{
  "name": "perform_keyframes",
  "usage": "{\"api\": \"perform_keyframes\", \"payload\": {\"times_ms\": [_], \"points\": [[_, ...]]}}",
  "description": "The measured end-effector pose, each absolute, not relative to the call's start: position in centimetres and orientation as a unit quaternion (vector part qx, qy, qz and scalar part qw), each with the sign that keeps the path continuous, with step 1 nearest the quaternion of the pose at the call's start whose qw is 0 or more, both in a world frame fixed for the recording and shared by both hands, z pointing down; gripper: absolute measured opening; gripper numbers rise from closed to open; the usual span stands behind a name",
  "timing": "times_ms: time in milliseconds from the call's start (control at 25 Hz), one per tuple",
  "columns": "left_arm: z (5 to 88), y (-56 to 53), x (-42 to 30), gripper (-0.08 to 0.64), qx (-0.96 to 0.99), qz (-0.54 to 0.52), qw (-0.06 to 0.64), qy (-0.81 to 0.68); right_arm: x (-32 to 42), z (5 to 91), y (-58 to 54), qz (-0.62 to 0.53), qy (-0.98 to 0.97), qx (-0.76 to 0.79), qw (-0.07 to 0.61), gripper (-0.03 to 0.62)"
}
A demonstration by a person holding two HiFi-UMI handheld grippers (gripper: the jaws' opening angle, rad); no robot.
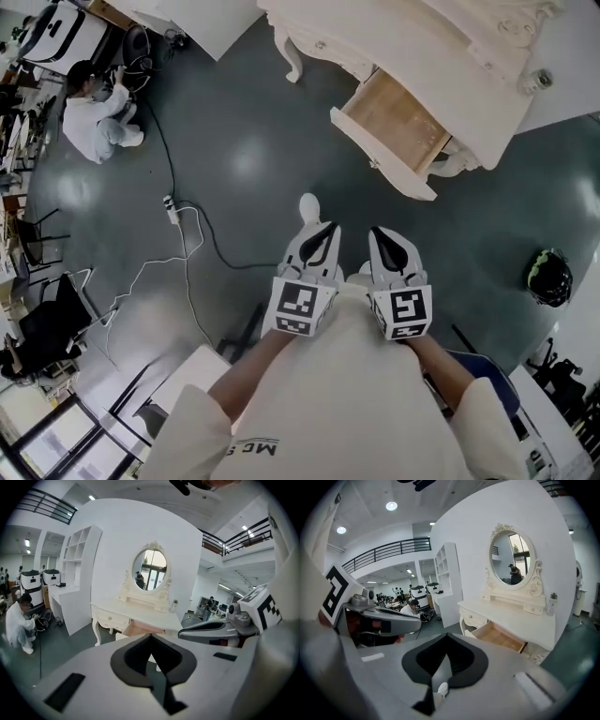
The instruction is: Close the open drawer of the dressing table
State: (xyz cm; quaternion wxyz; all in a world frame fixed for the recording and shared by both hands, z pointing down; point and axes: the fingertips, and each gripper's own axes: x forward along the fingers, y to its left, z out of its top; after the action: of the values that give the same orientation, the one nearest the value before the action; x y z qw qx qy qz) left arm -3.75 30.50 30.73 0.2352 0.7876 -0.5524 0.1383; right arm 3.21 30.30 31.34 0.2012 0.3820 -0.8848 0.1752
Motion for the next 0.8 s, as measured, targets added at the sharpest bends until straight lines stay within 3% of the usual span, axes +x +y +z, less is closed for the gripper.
{"api": "perform_keyframes", "payload": {"times_ms": [400,800], "points": [[30.6,21.1,-10.9,0.009,0.835,0.153,0.234,-0.474,-5.3,30.5,21.4,0.202,-0.856,0.437,0.190,0.002],[33.0,15.8,-12.0,0.009,0.841,0.185,0.240,-0.449,-5.6,32.4,16.7,0.203,-0.844,0.451,0.210,0.002]]}}
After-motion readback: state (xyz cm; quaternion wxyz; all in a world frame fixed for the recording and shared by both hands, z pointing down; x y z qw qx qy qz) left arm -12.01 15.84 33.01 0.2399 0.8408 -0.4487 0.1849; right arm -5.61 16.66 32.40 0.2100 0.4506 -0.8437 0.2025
